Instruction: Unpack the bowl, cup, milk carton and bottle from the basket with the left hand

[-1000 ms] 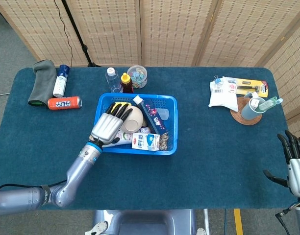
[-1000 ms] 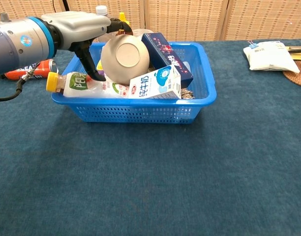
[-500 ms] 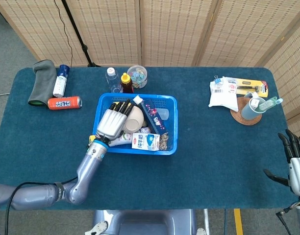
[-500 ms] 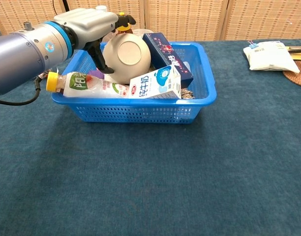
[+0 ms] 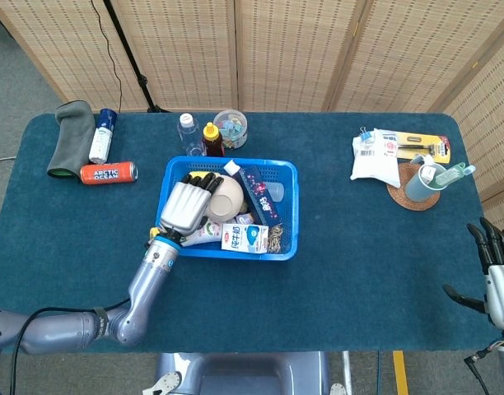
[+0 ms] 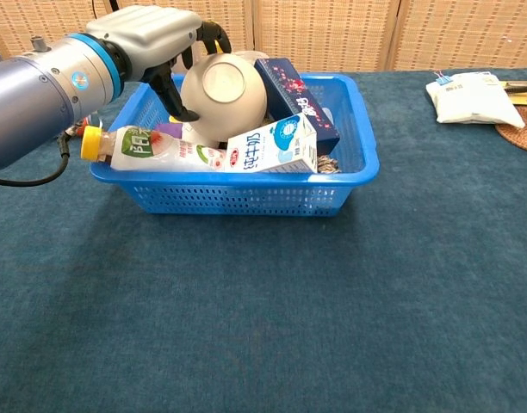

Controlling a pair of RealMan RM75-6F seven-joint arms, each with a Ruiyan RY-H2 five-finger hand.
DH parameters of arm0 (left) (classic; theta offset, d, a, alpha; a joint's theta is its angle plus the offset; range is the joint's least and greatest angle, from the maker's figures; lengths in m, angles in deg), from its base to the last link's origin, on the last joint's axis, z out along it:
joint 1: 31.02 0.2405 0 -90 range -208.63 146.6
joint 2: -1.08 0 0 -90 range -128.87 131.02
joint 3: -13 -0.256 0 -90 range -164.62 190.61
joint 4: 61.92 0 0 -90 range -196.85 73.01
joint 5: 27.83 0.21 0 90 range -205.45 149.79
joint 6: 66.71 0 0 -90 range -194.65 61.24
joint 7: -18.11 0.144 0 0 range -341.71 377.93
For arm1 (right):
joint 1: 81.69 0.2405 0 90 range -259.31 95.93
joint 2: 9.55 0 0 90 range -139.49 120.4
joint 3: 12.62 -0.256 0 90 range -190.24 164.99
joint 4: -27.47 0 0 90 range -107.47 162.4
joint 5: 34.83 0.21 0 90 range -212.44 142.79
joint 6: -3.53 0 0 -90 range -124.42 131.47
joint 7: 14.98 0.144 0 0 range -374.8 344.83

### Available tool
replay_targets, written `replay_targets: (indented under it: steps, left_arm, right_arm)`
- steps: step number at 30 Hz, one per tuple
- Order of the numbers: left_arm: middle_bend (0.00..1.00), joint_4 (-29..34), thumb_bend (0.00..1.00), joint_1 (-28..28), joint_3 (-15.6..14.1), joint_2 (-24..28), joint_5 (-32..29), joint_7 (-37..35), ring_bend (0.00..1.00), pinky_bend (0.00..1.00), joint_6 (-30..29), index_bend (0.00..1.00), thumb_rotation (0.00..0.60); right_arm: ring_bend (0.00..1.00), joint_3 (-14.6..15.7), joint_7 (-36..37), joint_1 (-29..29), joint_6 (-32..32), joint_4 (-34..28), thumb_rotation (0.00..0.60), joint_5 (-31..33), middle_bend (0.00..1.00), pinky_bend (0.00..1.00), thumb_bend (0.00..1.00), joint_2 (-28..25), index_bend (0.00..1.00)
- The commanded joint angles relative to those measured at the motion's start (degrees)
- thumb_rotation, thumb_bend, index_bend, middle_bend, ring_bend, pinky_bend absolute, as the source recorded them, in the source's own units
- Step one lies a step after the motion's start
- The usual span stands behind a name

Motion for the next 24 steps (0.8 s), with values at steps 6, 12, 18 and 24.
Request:
replay_targets:
  steps: [6, 12, 18, 24]
  left_arm:
    - [0.32, 3.5, 0.23, 1.6, 0.4, 3.0, 2.1, -1.0, 0.33, 0.29, -3.0, 0.27, 0.6]
    - [0.32, 7.5, 0.22, 3.7, 1.3, 7.8, 3.7, -3.3, 0.33, 0.29, -5.1, 0.27, 0.6]
    - [0.32, 11.7, 0.22, 7.9, 2.5, 15.6, 5.0, -8.5, 0.33, 0.29, -7.3, 0.27, 0.6]
    - [0.32, 13.3, 0.22, 14.0, 0.6, 22.4, 5.8, -13.7, 0.33, 0.29, -9.8, 0.27, 0.6]
  right_arm:
    - [0.0, 0.1, 0.0, 0.0, -0.1, -0.1, 0.6, -0.1, 0.0, 0.0, 0.0, 0.0, 0.0]
    - [0.0, 0.2, -0.1, -0.1, -0.3, -0.2, 0.6, -0.4, 0.0, 0.0, 0.0, 0.0, 0.0]
    - [0.0, 0.4, -0.2, -0.2, -0.5, -0.5, 0.6, -0.8, 0.0, 0.0, 0.0, -0.1, 0.0]
    - [0.0, 0.6, -0.5, -0.2, -0.5, -0.8, 0.6, -1.2, 0.0, 0.0, 0.0, -0.1, 0.0]
